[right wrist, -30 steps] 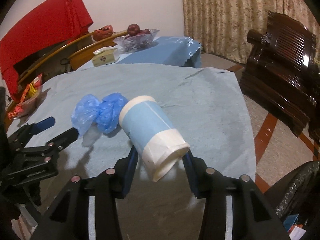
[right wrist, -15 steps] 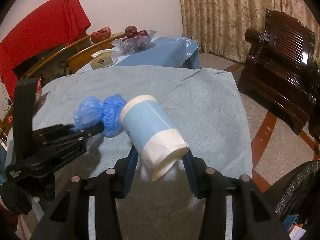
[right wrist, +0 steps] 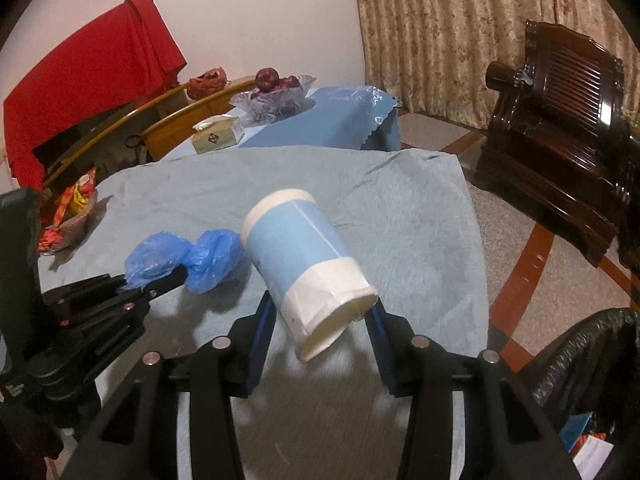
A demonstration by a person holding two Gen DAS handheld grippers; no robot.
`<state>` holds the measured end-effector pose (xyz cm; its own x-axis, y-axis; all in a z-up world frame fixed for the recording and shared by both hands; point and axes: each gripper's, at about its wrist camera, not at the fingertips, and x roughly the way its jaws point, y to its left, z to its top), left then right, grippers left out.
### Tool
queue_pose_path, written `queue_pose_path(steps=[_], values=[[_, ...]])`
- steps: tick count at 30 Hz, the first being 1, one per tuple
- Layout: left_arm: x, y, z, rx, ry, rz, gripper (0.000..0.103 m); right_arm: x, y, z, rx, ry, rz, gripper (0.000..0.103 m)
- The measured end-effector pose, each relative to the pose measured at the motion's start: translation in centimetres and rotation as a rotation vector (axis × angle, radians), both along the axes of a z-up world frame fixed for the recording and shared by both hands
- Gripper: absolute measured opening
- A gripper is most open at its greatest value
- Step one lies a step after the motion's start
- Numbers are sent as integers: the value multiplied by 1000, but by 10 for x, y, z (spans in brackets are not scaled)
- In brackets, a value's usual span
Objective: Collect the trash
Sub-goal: 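Lift the cup and blue bag and carry both over the bin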
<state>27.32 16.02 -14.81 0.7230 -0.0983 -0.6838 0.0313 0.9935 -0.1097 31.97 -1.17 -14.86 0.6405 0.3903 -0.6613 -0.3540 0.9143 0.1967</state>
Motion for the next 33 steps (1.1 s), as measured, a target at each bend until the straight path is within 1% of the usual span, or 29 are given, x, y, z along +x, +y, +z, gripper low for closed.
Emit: queue_pose_path(steps=[8,14,20,27,33], values=[[-31,-3,17,-36,-28,-1,0,-27,-7,10,15,1,2,45],[-53,-8,29,-58,-54,-15,0,-50,-11,25,26,-21,5,45],[-71,-17,37,-57,-63,-30,0,-68,-20,38,32,-41,-8,45],[-88,-40,54,-53,-87,-65,0,-91,-37,54,35,-74,-30,45],[-104,-66,70,-42,-116,-105,0,-111,-58,61,25,-88,-53,45]])
